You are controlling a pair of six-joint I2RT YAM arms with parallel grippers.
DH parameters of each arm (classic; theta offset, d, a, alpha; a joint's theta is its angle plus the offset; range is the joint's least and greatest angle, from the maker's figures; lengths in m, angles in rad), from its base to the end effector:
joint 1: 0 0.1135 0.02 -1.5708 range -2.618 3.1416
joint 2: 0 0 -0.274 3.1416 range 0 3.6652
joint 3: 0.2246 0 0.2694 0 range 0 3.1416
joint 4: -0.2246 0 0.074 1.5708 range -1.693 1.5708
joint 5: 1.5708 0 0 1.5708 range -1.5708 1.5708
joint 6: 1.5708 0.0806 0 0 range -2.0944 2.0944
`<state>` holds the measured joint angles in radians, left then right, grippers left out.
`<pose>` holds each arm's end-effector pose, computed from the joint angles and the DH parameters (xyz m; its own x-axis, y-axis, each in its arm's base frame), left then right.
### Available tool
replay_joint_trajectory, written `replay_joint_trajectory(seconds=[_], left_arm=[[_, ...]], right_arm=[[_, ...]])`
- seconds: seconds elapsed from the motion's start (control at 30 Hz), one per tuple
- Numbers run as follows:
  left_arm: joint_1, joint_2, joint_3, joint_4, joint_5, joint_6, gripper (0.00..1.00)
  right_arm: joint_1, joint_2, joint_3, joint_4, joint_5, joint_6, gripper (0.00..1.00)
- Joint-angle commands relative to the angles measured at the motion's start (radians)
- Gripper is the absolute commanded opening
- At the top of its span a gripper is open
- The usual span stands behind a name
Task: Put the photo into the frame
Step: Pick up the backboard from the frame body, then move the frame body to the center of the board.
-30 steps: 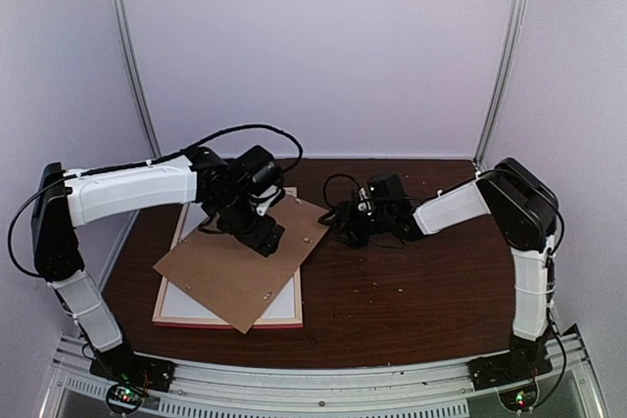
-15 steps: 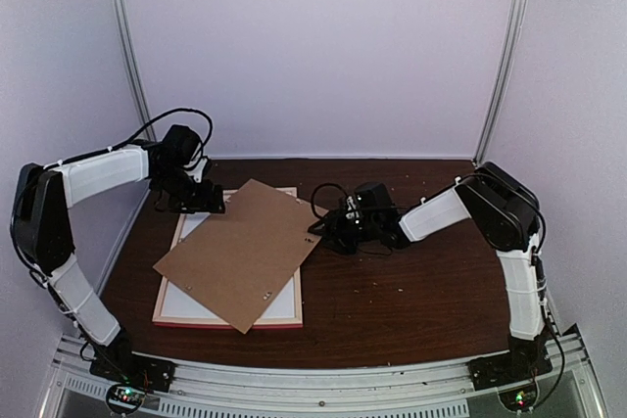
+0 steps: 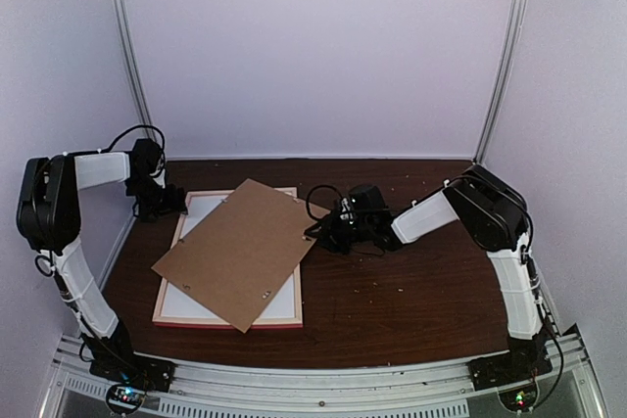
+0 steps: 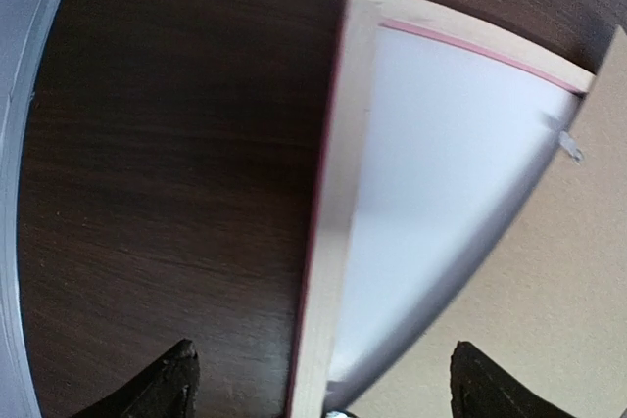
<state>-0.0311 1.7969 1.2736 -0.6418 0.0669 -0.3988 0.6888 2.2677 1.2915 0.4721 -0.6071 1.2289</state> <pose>0.3995 -0.0178 0.1594 -0.8686 -0.3606 -0.3398 -0.3037 0.9294 -0.2099 0.3687 0.3631 0.0719 -0.9802 0.1953 -0.0340 0.0470 0.3954 0.9173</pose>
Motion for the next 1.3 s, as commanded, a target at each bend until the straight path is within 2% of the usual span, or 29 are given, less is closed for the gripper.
replay_joint_trajectory(seconds=[0.0,0.13,0.4,0.73,1.03,1.27], left_arm=[[0.045,0.035,-0.021,0.051,0.013,-0.018,0.89],[0.052,0.083,-0.006,0.054,0.037,-0.020,0.90],[0.053,0.160,0.014,0.083,0.192,-0.029,0.90],[0.034,0.147,-0.039,0.140,0.294,-0.026,0.92],[-0.155,0.090,-0.105,0.225,0.281,-0.123,0.91],[-0.311,0.116,-0.087,0.317,0.195,-0.245,0.91]], right_arm=[[-0.001,0.009,0.005,0.033,-0.010,0.017,0.25],[-0.011,0.004,-0.001,0.039,-0.025,0.023,0.19],[-0.026,-0.026,-0.021,0.038,-0.043,0.021,0.11],[-0.060,-0.070,-0.061,0.003,-0.066,-0.017,0.01],[-0.135,-0.155,-0.101,-0.134,-0.151,-0.149,0.00],[-0.285,-0.290,-0.221,-0.191,-0.226,-0.221,0.00]])
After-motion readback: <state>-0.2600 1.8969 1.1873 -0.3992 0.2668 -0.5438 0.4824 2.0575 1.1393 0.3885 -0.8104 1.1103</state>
